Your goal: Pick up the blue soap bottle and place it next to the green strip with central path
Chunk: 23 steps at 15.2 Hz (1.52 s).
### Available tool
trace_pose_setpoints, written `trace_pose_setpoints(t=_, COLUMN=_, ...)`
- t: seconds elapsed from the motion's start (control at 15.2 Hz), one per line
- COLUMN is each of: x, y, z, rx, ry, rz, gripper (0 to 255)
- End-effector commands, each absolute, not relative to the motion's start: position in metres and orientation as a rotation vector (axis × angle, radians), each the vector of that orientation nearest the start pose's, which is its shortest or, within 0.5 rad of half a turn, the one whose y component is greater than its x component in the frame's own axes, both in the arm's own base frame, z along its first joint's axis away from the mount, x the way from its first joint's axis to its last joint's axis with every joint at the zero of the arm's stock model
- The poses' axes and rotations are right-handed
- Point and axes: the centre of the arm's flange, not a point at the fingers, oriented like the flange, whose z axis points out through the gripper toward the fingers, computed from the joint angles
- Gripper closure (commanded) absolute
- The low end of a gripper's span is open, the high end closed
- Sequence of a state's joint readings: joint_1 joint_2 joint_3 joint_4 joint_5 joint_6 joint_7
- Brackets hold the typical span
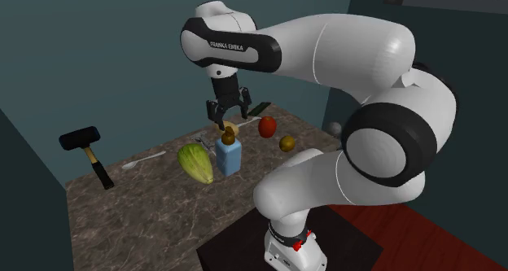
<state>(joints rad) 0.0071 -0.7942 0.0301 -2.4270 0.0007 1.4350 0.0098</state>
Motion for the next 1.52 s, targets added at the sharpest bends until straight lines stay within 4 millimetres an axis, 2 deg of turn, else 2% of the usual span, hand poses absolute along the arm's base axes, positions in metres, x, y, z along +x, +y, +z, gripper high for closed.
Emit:
trace_pose_setpoints(t=0.0, x=0.286, y=0.013, z=0.550, rx=-3.150, ry=-0.026, rz=0.312, gripper=0)
trace_pose_setpoints(t=0.92, x=0.429, y=-0.050, z=0.438, rx=-3.082, ry=0.238, rz=0.354, gripper=0)
trace_pose_setpoints(t=0.99, x=0.429, y=-0.050, z=0.438, rx=-3.082, ry=0.238, rz=0.354, gripper=0)
trace_pose_setpoints(t=1.45, x=0.420, y=-0.048, z=0.399, rx=-3.082, ry=0.238, rz=0.354, gripper=0)
